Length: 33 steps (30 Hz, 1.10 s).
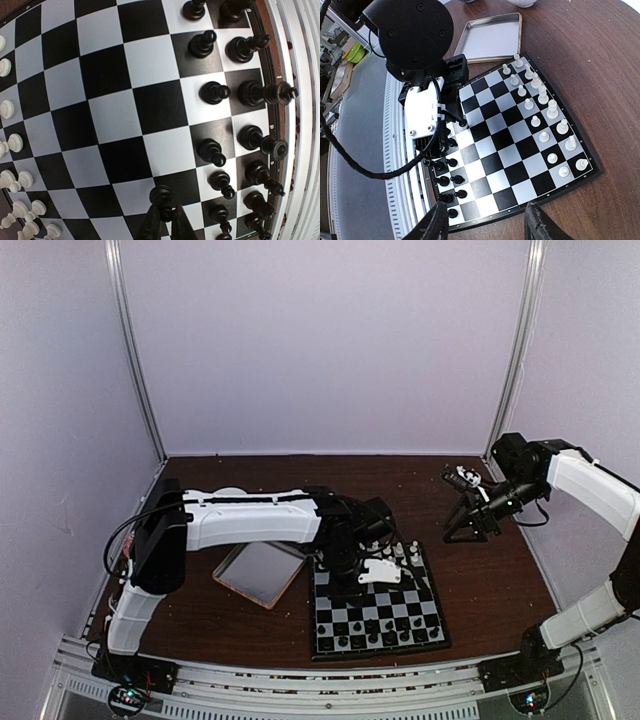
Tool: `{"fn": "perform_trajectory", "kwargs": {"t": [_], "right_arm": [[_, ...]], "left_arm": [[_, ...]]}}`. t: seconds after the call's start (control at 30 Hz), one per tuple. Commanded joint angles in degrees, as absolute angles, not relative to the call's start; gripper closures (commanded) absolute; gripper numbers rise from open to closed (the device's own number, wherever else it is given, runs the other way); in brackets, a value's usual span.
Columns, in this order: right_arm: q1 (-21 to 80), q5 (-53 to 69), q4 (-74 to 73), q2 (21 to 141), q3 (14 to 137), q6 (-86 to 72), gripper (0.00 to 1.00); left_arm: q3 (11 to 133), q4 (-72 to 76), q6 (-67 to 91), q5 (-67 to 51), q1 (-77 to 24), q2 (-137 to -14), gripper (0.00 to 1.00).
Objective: Set up the chess pieces on the board
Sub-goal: Place the pawn on the chessboard.
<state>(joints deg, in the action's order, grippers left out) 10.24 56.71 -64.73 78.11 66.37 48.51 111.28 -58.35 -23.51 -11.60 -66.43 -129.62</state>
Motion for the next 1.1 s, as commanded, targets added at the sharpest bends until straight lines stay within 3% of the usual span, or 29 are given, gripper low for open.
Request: {"fn": "perform_trajectory", "kwargs": {"t": [0.0,0.37,0.57,0.83,1.07], "right_arm": [[10.0,56.5,-64.4,77.1,66.6,48.8,0.48],[10.0,55.3,-64.7,76.1,67.4,48.8,0.43],[11.6,54.2,-62.1,76.1,66.6,47.1,0.44],[31.1,35.5,-46.8,75.6,62.0,39.8,0.54],[46.7,23.4,-44.2,87.8,67.7,36.5,0.62]], "left_arm": [[114.3,-59.7,-22.6,-11.1,-66.4,-131.2,0.93],[115.0,-60.2,-23.3,-11.6,-66.4,-129.5,0.80],[110.8,-56.6,-21.6,-10.0,-65.4,-120.9,0.80],[93.4,-41.7,-6.7,-5.3,-52.3,-103.4,0.82],[77.6,-28.7,5.4,9.3,-45.3,-91.8,0.81]]}}
